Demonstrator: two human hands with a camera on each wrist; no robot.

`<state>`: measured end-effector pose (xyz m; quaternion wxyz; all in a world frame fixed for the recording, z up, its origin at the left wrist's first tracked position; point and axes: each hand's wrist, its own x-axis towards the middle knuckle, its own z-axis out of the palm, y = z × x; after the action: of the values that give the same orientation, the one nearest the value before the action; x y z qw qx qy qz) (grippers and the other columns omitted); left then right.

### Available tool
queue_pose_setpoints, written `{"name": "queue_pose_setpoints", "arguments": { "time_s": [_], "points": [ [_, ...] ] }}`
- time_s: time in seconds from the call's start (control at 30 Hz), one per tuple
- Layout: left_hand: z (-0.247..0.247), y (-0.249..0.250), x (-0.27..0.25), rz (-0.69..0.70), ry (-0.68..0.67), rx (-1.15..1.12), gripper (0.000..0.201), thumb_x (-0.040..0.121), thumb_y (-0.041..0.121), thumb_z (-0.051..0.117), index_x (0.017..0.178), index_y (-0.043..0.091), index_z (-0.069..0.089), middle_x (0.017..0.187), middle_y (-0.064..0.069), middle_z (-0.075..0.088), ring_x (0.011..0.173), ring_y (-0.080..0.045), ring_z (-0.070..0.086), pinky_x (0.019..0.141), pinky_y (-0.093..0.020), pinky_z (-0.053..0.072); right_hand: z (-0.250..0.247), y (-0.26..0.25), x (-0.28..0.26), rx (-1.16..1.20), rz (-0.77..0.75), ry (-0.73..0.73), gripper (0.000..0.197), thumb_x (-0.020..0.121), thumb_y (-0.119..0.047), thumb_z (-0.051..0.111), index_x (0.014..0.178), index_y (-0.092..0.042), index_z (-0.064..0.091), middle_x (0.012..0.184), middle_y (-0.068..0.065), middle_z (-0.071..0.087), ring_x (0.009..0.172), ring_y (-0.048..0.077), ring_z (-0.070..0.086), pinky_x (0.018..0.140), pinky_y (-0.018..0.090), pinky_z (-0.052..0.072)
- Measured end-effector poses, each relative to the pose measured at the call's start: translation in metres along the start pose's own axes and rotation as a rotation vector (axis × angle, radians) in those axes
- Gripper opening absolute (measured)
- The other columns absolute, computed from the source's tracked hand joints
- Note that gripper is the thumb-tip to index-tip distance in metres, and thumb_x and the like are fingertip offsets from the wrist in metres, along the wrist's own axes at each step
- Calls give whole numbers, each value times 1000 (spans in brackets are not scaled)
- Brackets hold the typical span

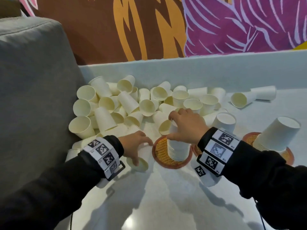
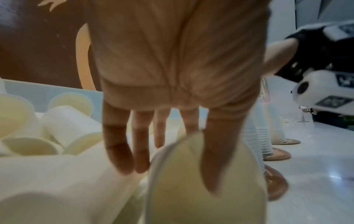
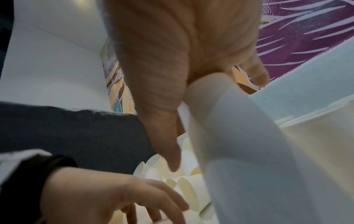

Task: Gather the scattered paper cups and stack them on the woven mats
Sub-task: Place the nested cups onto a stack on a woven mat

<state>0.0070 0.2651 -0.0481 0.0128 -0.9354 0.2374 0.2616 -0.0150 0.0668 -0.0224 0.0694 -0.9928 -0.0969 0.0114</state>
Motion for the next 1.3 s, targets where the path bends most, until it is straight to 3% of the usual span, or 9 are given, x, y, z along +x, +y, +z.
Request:
{"name": "queue_pose_setpoints", "arguments": {
  "time_s": [0.2, 0.3, 0.5, 0.63, 0.7, 0.77, 0.9, 1.07, 1.3],
  "points": [
    [-27, -13, -4, -128, 582, -427, 27, 92, 15, 54, 117, 9, 63, 111, -10, 64, 99, -24, 60, 78, -20, 44, -14, -20, 2, 264, -272, 91, 87, 63, -49, 80, 136, -21, 42, 136, 3, 44, 129, 21, 34, 111, 37, 26],
    [-59, -11, -25, -1, 637, -861, 14, 95, 13, 50, 97, 11, 64, 84, -10, 64, 63, -18, 58, 48, -16, 48, -16, -32, 5, 404, -284, 115, 87, 63, -39, 83, 135, -18, 39, 129, 4, 51, 117, 21, 47, 99, 38, 39],
    [-66, -3, -18, 6, 574, -1287, 31, 100, 43, 34, 107, 23, 57, 107, -6, 63, 85, -19, 63, 72, -33, 51, -29, -28, 9, 526, -164, 228, 67, 72, -25, 75, 128, -19, 41, 118, 3, 56, 104, 23, 56, 85, 42, 49],
    [-26, -43, 27, -97, 391, -265, 44, 85, 26, 66, 127, 20, 54, 141, -3, 46, 121, -22, 48, 98, -30, 38, -33, -16, 4, 506, -130, 259, 65, 71, -25, 76, 127, -20, 43, 117, 3, 57, 103, 23, 56, 86, 43, 50],
    [-7, -57, 44, -148, 256, -24, 61, 70, 29, 80, 125, 20, 55, 144, -2, 38, 129, -25, 39, 106, -34, 34, -33, -8, 1, 508, -108, 259, 65, 72, -25, 76, 127, -21, 43, 117, 2, 57, 103, 21, 55, 86, 42, 50],
    [-2, -62, 49, -166, 279, -132, 51, 70, 28, 80, 114, 14, 60, 131, -5, 47, 119, -24, 45, 96, -31, 39, -32, 0, -2, 527, -86, 257, 64, 71, -24, 75, 126, -23, 43, 115, 1, 57, 102, 21, 55, 86, 42, 51],
    [-34, -57, 33, -112, 509, -468, 27, 85, 35, 66, 69, 17, 54, 70, 3, 53, 78, -20, 51, 59, -23, 35, -33, 13, -8, 536, -50, 272, 66, 69, -24, 76, 127, -25, 43, 116, 1, 57, 102, 22, 56, 86, 45, 51],
    [-112, -20, -2, -30, 1027, -976, 27, 96, 40, 45, 85, 17, 55, 87, -3, 53, 91, -26, 53, 79, -38, 48, -41, 24, -10, 473, 1, 280, 62, 71, -21, 75, 125, -19, 45, 116, 6, 58, 103, 25, 56, 86, 45, 50],
    [-123, 91, -11, 199, 660, -1103, 35, 99, 44, 34, 114, 20, 56, 114, -3, 56, 105, -24, 53, 86, -37, 47, -72, 41, -17, 430, 6, 326, 73, 67, -35, 81, 127, -19, 43, 118, 6, 53, 104, 22, 50, 78, 31, 40]
  ]
}}
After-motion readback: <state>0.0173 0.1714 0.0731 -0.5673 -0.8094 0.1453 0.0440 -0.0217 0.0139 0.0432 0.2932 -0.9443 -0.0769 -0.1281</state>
